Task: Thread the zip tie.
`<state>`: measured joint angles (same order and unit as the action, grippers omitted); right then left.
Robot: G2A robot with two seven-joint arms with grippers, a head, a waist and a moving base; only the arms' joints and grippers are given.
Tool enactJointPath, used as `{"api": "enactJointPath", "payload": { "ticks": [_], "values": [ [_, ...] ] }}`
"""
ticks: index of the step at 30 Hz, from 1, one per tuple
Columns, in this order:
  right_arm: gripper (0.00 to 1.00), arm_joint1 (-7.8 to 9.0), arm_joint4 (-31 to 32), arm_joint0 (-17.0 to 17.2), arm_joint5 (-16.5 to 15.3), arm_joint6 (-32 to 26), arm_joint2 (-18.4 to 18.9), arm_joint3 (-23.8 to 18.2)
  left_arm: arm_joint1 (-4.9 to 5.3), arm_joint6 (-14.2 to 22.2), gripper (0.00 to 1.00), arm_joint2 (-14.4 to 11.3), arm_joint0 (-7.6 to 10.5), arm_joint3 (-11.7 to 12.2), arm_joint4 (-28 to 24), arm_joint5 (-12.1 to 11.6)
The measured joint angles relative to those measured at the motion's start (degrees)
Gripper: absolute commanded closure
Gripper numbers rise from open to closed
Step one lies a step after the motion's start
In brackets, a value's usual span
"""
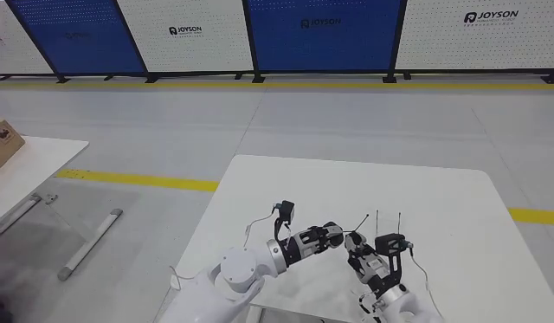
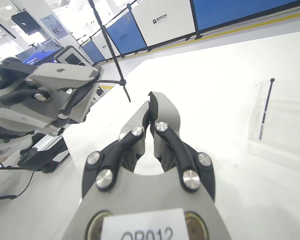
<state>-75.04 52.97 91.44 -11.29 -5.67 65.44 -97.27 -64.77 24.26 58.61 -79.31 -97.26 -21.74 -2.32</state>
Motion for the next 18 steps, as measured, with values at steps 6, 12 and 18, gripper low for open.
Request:
{"api": "enactJointPath", "payload": {
  "ticks": [6,12,18],
  "values": [
    [0.76,0.08,-0.57,-0.24,-0.61,0.15,0.0,-0.06,-0.08,-0.18,1.0,-0.14,0.43,0.37,0.29,0.28],
    [0.71,0.21,-0.73,0.12,-0.87,0.88,0.32,-0.63,-0.17,-0.09,1.0,-0.48,0.78,0.69,0.52,0.42],
    [0.73,0.32,-0.6,0.37,-0.96,1.43,0.37,-1.0,-0.22,-0.17,1.0,-0.54,0.94,1.06,0.59,0.39]
  ]
}}
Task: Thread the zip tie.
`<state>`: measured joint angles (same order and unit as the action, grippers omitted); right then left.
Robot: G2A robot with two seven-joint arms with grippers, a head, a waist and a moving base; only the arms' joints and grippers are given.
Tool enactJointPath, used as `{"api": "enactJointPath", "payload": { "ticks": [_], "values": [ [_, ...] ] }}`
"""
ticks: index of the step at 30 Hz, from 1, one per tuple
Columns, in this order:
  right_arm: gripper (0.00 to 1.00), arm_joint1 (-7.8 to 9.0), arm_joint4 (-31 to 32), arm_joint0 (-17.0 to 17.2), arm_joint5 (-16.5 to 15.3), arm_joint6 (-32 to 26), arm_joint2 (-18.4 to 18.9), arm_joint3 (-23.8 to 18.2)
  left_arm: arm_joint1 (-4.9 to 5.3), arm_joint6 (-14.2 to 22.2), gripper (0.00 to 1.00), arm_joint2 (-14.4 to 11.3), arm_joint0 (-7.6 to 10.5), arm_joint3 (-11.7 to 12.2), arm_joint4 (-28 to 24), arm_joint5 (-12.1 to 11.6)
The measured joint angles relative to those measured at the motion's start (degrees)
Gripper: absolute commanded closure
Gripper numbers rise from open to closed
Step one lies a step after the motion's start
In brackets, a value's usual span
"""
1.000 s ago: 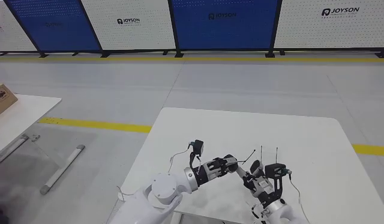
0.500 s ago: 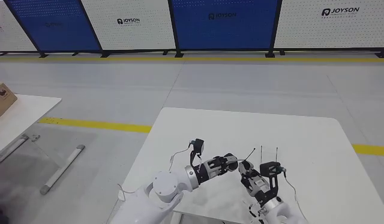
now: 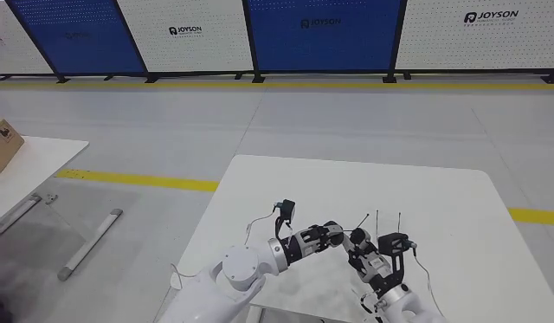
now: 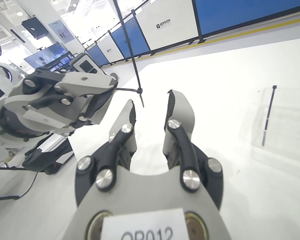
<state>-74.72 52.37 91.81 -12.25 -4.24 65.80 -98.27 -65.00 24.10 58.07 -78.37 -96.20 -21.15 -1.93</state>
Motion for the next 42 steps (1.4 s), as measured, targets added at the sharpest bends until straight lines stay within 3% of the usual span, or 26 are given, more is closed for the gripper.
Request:
{"api": "enactJointPath", "payload": {
  "ticks": [3,5,8,10,17,23,42],
  "values": [
    [0.75,0.03,-0.05,0.06,-0.01,0.29,-0.04,-0.1,-0.01,0.06,1.0,-0.07,-0.04,0.14,0.09,-0.1],
    [0.84,0.05,-0.08,0.05,-0.04,0.38,-0.06,-0.11,-0.02,0.13,1.0,-0.12,-0.06,0.26,0.17,-0.13],
    [0.89,0.08,-0.11,-0.07,0.08,0.31,-0.09,-0.13,-0.05,0.32,1.0,-0.28,0.0,0.56,0.2,-0.09],
    [1.0,0.09,-0.13,-0.13,0.18,0.27,-0.11,-0.17,-0.09,0.4,1.0,-0.45,0.08,0.69,0.2,-0.09],
    [1.0,0.16,-0.12,-0.14,0.35,0.35,-0.2,-0.31,-0.15,0.36,1.0,-0.54,0.11,0.72,0.25,-0.44],
    [1.0,0.19,-0.5,-0.18,0.48,0.27,-0.35,-0.03,-0.04,1.73,1.0,-0.34,-0.58,0.02,0.54,-3.99],
    [1.0,0.33,-0.33,-0.4,0.49,0.01,-0.89,1.1,0.4,2.7,1.0,1.5,-2.3,-1.5,-0.08,-7.15]
  ]
}}
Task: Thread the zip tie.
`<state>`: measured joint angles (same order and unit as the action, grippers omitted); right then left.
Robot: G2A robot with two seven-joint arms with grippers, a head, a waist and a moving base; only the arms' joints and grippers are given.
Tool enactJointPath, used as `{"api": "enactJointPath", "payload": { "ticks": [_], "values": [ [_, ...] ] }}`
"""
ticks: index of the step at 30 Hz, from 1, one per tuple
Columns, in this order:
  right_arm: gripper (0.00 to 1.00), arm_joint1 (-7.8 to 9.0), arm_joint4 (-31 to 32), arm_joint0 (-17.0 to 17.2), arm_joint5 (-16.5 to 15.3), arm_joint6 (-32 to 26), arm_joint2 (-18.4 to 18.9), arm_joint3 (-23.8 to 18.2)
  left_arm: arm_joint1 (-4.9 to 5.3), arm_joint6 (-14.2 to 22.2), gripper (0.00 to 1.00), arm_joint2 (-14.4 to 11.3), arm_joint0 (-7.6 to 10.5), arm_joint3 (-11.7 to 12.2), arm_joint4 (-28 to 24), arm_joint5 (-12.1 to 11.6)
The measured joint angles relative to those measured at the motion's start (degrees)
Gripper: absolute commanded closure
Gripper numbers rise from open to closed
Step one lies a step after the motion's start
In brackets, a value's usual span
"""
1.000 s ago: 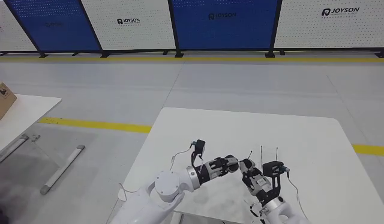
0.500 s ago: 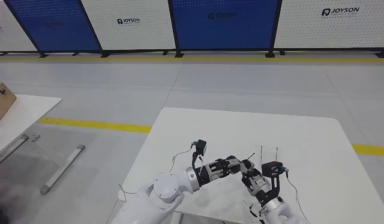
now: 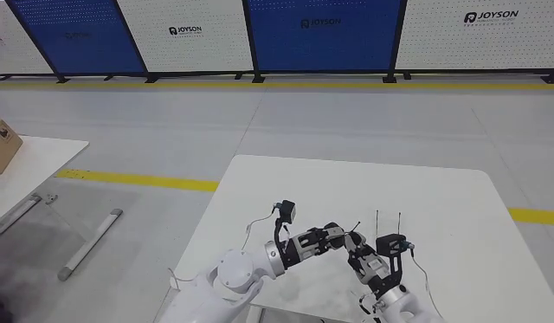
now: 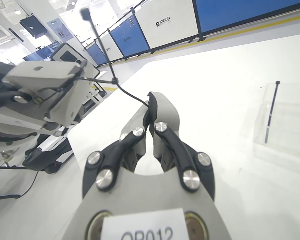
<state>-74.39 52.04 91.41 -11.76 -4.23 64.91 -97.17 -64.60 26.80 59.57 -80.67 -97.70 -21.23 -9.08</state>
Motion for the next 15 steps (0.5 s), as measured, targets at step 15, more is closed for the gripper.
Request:
{"api": "enactJointPath", "payload": {
  "ticks": [15],
  "values": [
    [1.0,0.05,-0.1,-0.27,0.58,0.49,-0.25,0.84,0.53,0.38,1.0,2.05,-2.2,-2.0,0.02,-1.58]
  ]
}}
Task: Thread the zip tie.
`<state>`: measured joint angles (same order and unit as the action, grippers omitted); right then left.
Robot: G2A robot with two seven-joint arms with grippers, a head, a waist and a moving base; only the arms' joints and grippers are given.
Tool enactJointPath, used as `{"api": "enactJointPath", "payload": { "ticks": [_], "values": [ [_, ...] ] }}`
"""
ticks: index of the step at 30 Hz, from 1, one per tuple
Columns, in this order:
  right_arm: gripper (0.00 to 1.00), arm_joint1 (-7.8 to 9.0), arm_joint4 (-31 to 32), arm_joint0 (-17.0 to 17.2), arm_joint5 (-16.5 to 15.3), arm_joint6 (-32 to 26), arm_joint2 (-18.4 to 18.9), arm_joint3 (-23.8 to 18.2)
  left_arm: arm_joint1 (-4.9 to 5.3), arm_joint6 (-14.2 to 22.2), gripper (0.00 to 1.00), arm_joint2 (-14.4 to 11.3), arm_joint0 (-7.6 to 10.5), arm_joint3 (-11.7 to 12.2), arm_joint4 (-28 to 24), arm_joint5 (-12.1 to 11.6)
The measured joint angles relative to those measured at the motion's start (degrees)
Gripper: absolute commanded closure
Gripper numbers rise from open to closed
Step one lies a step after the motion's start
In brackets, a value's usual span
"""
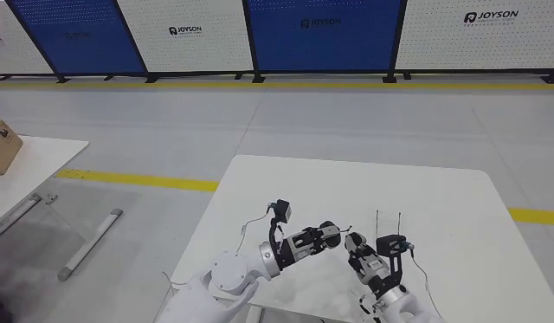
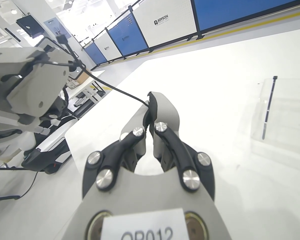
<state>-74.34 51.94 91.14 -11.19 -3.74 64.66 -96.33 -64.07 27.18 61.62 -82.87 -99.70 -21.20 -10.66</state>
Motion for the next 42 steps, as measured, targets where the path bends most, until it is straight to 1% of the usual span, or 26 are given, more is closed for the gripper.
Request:
{"api": "enactJointPath", "payload": {
  "ticks": [9,15,17,19,23,28,30,36,42],
  "values": [
    [1.0,-0.05,0.1,-0.37,0.68,0.24,-0.36,0.39,0.2,0.22,1.0,0.73,-0.75,-1.01,-0.04,-0.36],
    [1.0,-0.07,-0.27,-0.87,0.44,-0.04,-0.6,0.91,0.31,0.04,1.0,1.13,-1.29,-1.64,0.19,-0.57],
    [1.0,-0.08,-0.25,-1.03,0.03,-0.17,-0.88,0.95,0.34,-0.06,1.0,1.1,-1.35,-1.73,0.66,-0.3],
    [1.0,-0.07,-0.3,-0.99,-0.63,-0.15,-1.05,0.76,0.33,-0.12,1.0,0.83,-1.28,-1.74,1.1,0.23],
    [1.0,0.05,0.26,-0.29,-1.28,0.97,-1.03,-0.35,0.22,-0.08,1.0,-0.05,-0.59,-1.4,1.85,1.52],
    [1.0,0.16,0.19,0.21,-1.28,1.47,-0.64,-0.98,0.12,-0.14,1.0,-0.66,0.01,-1.24,2.23,2.12],
    [1.0,0.19,0.33,0.07,-1.06,0.9,-0.64,-0.77,0.1,-0.07,1.0,-0.74,0.07,-1.49,2.09,1.7],
    [1.0,0.17,1.68,-0.91,-0.36,-0.46,-1.23,0.35,0.05,-1.45,1.0,-0.27,-0.59,-2.12,1.73,-1.9],
    [1.0,0.19,2.74,-1.19,0.26,-0.69,-1.53,0.55,0.16,-1.51,1.0,0.22,-1.3,-2.74,1.77,-3.05]
  ]
}}
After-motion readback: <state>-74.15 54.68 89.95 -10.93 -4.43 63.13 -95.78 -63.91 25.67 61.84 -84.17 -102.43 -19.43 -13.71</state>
